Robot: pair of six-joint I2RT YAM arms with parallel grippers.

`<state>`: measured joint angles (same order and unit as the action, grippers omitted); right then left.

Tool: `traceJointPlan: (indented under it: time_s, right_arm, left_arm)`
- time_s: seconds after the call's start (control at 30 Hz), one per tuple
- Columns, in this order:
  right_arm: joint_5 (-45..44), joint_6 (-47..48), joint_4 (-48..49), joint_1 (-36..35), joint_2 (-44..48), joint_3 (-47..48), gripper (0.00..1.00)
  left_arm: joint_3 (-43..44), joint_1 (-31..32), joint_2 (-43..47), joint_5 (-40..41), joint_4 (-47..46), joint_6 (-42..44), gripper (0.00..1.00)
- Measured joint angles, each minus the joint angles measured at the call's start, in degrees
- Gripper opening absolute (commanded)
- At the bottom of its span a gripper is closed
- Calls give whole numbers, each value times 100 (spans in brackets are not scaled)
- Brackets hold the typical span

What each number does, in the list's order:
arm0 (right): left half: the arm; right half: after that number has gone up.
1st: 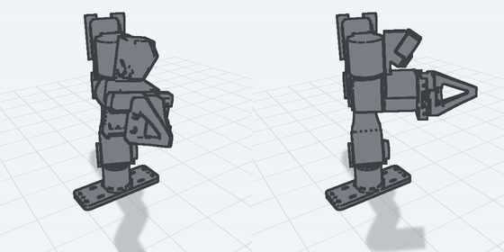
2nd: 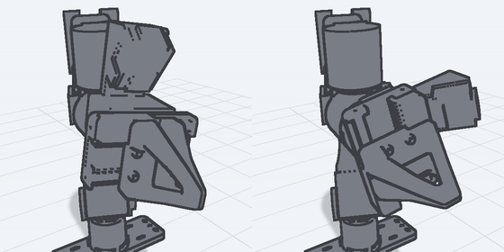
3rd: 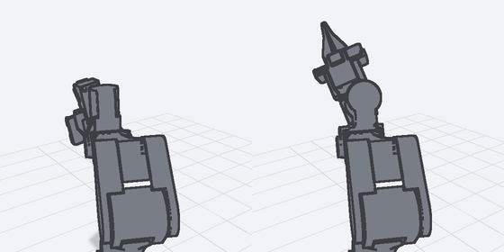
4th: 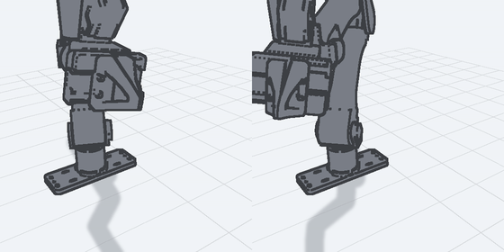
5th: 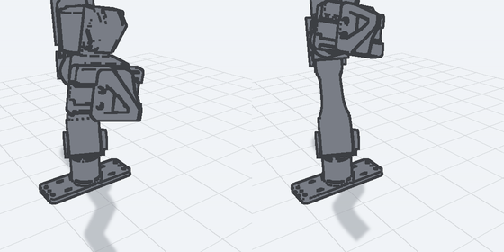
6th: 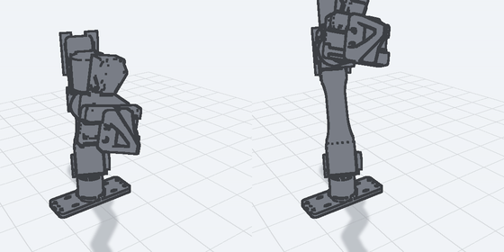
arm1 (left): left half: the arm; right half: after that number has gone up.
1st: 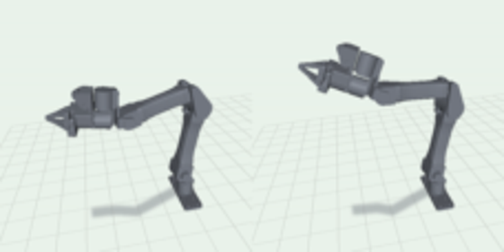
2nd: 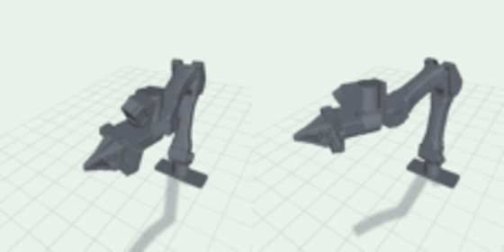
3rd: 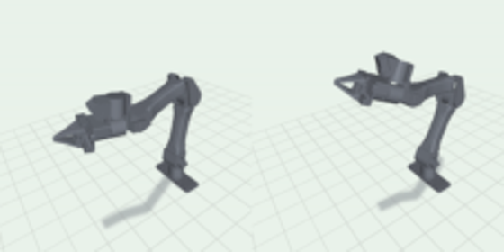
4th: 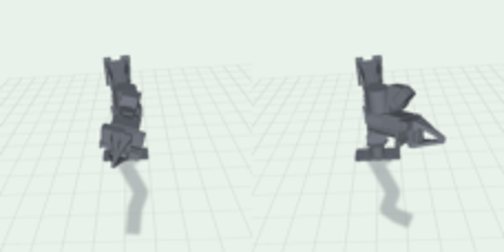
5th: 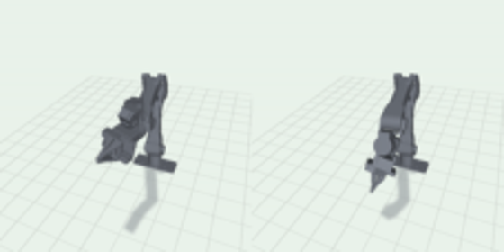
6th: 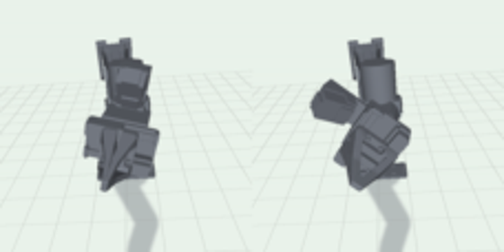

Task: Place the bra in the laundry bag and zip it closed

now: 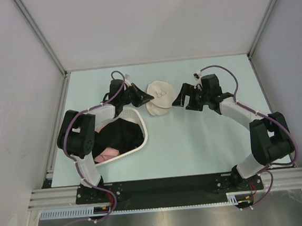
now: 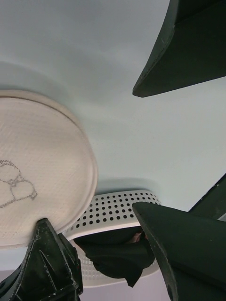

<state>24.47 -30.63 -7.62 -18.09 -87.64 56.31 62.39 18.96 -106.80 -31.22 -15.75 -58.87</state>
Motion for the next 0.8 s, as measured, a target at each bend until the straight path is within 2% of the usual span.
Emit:
traceJointPlan:
  time_s: [0.27, 0.43, 0.6, 0.7, 0.73, 0.77, 0.8]
  right_arm:
    - [308, -595, 608, 4, -273, -39, 100]
    - [330, -1071, 1276, 35, -282, -291, 95]
    - [341, -1272, 1593, 55, -463, -319, 96]
    - [337, -1283, 1818, 87, -501, -483, 86]
    - [354, -1287, 1908, 105, -542, -509, 69]
    - [363, -1283, 1974, 122, -590, -509, 58]
    - [407, -1274, 2081, 146, -669, -509, 49]
  left_arm:
    - [-352, 50, 13, -573, -955, -173, 0]
    - [-450, 66, 13, -719, -1231, -339, 0]
    - [-468, 87, 66, -852, -1473, -492, 0]
    - [-470, 109, 149, -911, -1578, -549, 0]
    - [-470, 120, 170, -935, -1615, -557, 2]
    - [-470, 138, 181, -962, -1648, -560, 5]
    - [-470, 162, 184, -979, -1659, -555, 12]
